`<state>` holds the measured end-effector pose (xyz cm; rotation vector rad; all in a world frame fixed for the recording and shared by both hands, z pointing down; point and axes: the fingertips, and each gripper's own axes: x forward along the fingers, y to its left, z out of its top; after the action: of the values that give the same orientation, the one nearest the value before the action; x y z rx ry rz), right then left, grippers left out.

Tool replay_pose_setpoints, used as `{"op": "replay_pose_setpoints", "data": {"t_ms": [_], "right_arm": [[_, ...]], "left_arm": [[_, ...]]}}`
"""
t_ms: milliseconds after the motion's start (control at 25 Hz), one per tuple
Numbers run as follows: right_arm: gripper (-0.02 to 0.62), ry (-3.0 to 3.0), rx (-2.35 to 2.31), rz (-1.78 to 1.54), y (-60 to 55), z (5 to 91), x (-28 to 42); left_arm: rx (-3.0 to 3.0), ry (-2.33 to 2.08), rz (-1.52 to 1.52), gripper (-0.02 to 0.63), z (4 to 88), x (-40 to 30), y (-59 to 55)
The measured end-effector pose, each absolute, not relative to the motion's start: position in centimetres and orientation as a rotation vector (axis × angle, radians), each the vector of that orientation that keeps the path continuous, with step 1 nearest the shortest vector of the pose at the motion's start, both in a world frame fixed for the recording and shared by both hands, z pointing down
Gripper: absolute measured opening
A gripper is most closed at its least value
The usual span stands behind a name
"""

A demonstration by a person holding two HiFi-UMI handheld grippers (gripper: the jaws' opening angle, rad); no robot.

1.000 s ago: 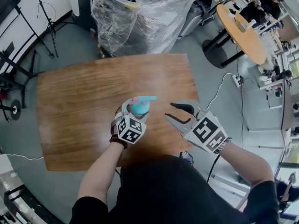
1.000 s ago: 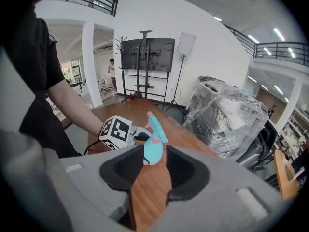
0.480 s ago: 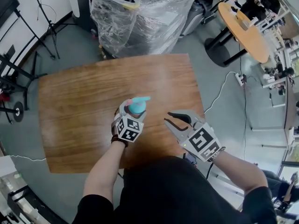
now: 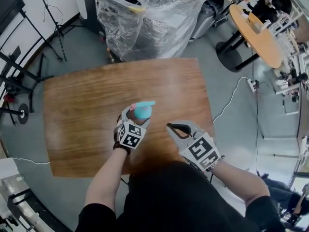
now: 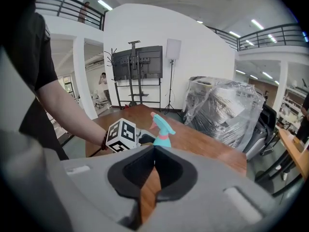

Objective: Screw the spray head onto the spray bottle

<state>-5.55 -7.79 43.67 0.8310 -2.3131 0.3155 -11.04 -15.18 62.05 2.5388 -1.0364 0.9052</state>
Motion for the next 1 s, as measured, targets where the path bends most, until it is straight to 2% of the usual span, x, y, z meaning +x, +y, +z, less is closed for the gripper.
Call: {"op": "replay_pose_setpoints", "data": {"t_ms": [80,200,320,480,680,1000], "right_arm": [[-0.008,-2.337,0.834,0.328,-7.8,43.7,-5.8],[-0.009,-2.379,0.832,0.340,-7.7,43.8,-6.4],[-0.009,-2.415,0.822,0.356,-7.6,43.9,-7.0],[-0.009,-2.452,0.833,0.371,-7.7,44.0,-7.8],[-0.009,-2.496,0.835,0.390,-7.9,44.1,-8.5],[-0.009,-2.524,0.833,0.359,-7.9,43.7,-9.3]], "left_arm": [[2.514,-1.083,0.880,0.430,61.2,-12.0,-14.6],[2.480,-1.133,0.836,0.376,59.3,-12.9,-12.8],[2.450,-1.163,0.764,0.266,56.6,-13.1,-10.8],[2.447,-1.182,0.583,0.014,52.6,-12.8,-8.9],[2.398,-1.131,0.405,0.012,49.0,-11.9,-8.1],[2.424,-1.169,0.418,0.012,46.2,-11.5,-8.7]]}}
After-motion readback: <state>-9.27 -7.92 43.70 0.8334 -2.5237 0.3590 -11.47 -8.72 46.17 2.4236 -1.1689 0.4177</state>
